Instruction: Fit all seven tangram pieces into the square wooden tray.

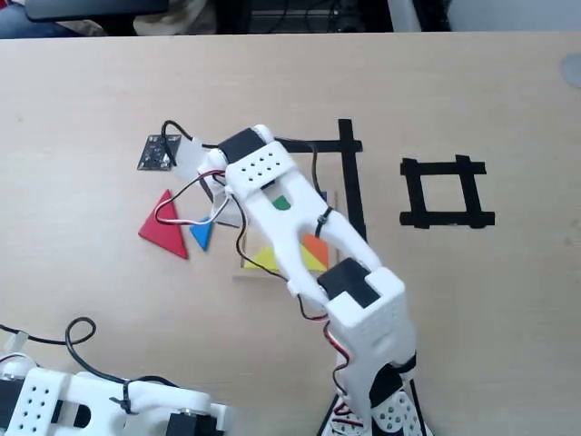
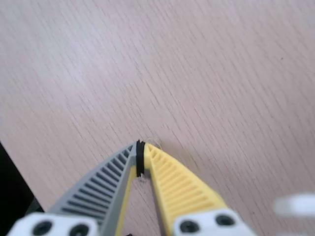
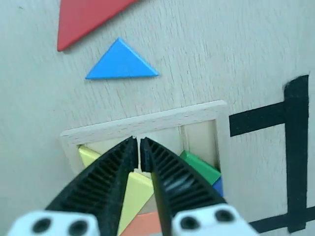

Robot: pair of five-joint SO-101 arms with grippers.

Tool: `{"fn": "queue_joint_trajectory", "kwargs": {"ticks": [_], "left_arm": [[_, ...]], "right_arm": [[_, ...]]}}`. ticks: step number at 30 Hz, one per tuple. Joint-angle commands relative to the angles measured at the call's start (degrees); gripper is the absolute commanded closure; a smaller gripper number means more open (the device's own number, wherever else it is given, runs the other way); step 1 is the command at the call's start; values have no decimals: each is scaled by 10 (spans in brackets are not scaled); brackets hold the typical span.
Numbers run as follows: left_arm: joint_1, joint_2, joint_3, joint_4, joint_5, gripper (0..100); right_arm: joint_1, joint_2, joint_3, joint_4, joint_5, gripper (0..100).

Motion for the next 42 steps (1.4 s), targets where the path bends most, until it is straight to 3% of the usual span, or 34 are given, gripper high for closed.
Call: {"fn": "queue_joint_trajectory", "kwargs": {"ticks": [1, 8, 16, 21, 28, 32, 37, 40, 42], "left_arm": [[7, -4, -7, -9, 0, 970], [10, -4, -7, -9, 0, 970], [157, -4, -10, -8, 0, 970], [175, -4, 15, -9, 3, 970], [194, -4, 5, -10, 1, 970], [293, -4, -65, -25, 0, 970], [434, 4, -249, -39, 5, 920], [595, 31, -339, 24, 34, 830], [707, 77, -397, 86, 37, 834]], "right_arm": [[-19, -80, 18, 25, -63, 987], [-41, -385, 152, 135, -181, 987], [102, -764, 353, 123, -195, 986], [183, -788, 474, 54, -167, 986], [241, -786, 575, -87, -159, 986], [243, -787, 685, -219, -166, 986], [244, -786, 792, -352, -244, 986], [245, -785, 838, -401, -245, 986], [245, -785, 855, -422, -245, 986]]}}
